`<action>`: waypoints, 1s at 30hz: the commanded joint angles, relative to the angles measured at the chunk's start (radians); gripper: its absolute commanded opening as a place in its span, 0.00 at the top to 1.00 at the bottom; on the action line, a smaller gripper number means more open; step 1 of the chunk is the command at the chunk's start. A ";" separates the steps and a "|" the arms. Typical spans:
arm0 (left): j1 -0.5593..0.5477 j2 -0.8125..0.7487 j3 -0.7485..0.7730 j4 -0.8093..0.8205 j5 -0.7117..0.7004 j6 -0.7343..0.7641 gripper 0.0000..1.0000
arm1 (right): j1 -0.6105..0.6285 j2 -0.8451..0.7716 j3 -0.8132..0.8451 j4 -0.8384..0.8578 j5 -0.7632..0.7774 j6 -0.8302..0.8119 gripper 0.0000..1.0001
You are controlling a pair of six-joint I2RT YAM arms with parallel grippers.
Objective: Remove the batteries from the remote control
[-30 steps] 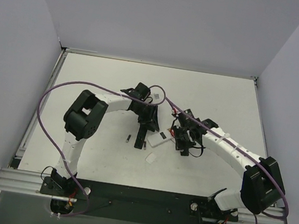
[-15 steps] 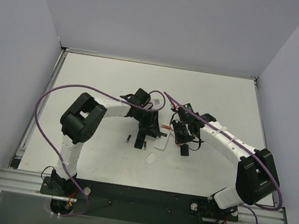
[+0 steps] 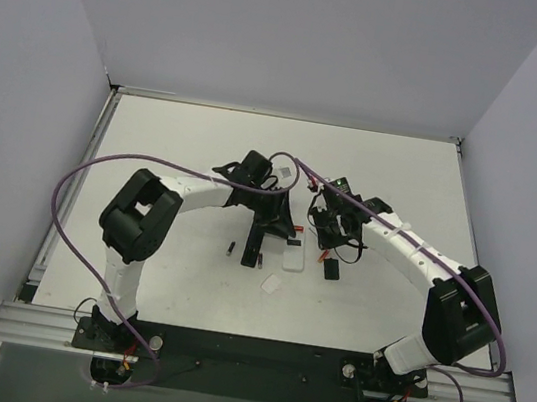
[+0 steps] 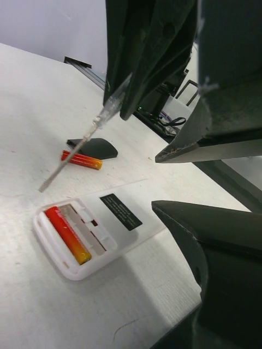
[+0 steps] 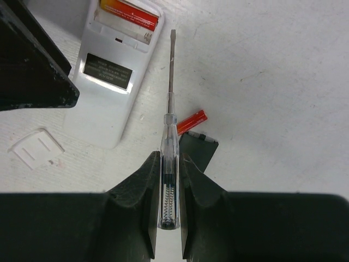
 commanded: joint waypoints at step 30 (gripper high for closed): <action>0.055 0.257 0.330 -0.133 -0.048 0.183 0.90 | -0.006 -0.106 -0.124 0.104 0.003 0.101 1.00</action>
